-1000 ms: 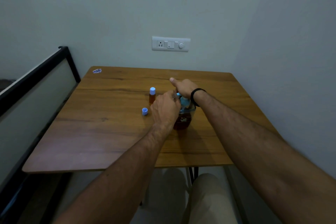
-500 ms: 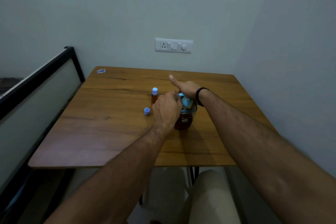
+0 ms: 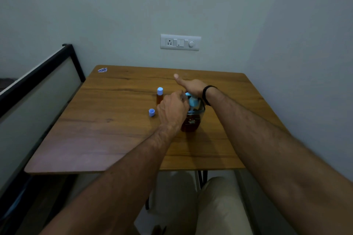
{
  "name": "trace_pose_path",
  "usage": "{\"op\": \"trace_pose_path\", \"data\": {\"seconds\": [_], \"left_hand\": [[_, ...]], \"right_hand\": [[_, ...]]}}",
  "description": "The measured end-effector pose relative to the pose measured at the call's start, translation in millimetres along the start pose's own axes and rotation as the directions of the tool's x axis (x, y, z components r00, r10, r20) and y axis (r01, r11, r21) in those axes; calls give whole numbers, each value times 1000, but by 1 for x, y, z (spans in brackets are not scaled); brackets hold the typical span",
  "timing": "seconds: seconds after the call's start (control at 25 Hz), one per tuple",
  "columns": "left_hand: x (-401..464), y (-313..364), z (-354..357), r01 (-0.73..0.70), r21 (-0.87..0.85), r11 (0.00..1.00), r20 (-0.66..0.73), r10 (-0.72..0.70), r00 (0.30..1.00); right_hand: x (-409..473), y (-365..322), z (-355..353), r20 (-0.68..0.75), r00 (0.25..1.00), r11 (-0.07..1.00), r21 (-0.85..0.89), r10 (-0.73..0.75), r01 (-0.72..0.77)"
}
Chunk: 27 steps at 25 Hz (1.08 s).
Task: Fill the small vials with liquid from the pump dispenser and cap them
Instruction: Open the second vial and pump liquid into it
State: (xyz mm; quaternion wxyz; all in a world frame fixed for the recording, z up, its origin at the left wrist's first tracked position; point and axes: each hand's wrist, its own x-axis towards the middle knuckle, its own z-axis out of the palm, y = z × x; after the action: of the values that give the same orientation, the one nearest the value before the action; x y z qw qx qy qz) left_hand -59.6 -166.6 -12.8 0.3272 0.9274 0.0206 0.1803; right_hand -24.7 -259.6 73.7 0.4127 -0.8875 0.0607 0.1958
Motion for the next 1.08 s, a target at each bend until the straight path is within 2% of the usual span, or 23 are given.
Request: {"op": "trace_pose_path", "data": {"seconds": [0.08,0.12,0.32,0.48,0.56,0.68,0.88,1.0,1.08], "left_hand": [[0,-1,-1,4,14,1000,23,-5,1000],[0,-2,-1,3,16,1000,26,-3,1000],[0,-1,0,5,11,1000,12,-5,1000],[1,0,-2,3,27,1000,23,-4,1000],[0,1,-3,6,33,999,15,-6,1000],[-1,2,-4,13,34,999,-2,-13,1000],[2,5,-5,18,67,998,21,-20,1000],[0,5,-5,12,83,996,15,-14,1000],[-2,6,-6,14,98,995,4,-14,1000]], "right_hand": [[3,3,6,-113,992,996,-86,-48,39],[3,3,6,-121,991,994,-101,-50,37],[-2,-3,-3,30,1000,1000,-23,3,-2],[5,2,6,-136,988,988,-146,-73,53],[5,1,4,-101,993,989,-145,-54,39],[1,-3,-3,44,998,999,-40,36,-34],[9,3,7,-122,992,992,-123,-37,22],[8,1,-1,6,1000,997,-76,27,-27],[8,1,-2,29,999,998,-64,28,-27]]}}
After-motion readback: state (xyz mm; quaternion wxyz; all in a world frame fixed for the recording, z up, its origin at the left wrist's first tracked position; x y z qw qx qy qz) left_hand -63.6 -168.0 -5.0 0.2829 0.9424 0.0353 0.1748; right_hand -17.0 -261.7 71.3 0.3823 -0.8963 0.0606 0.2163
